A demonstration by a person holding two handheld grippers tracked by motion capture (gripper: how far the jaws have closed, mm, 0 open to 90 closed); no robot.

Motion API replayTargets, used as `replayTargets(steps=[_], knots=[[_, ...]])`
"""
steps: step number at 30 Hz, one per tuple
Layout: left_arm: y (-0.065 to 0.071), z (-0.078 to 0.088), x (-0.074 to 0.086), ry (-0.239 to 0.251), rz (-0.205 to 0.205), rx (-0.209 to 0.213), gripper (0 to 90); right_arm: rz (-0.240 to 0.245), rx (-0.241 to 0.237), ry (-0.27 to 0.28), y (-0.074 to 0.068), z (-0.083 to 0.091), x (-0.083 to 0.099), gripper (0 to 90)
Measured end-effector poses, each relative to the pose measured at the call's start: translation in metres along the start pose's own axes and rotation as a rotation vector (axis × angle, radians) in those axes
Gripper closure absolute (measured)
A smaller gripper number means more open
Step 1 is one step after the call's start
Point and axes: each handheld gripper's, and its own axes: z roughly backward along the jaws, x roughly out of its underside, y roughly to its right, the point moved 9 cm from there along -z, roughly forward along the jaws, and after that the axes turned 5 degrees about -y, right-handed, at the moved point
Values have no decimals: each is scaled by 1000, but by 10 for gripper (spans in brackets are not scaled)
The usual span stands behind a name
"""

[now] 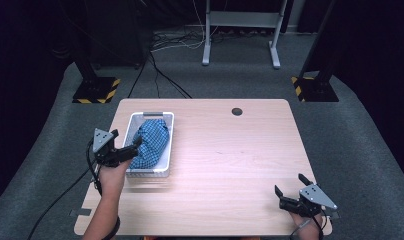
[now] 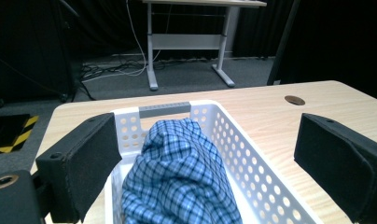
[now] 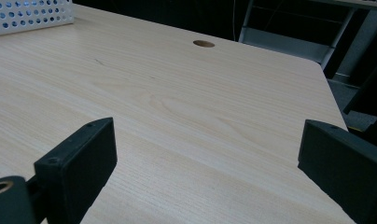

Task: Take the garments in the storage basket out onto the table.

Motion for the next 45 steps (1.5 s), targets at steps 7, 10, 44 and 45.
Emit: replayTargets(steps=[7, 10, 44, 45], knots=[[1, -24, -7, -14, -7, 1, 46, 3, -1, -1, 0, 0, 0, 35], [3, -34, -10, -19, -17, 6, 47, 5, -3, -2, 0, 0, 0, 35], [5, -85, -7, -78, -27, 15, 59, 21, -4, 0, -2, 0, 0, 36], [4, -86, -5, -82, -26, 12, 57, 21, -4, 0, -2, 0, 0, 37]])
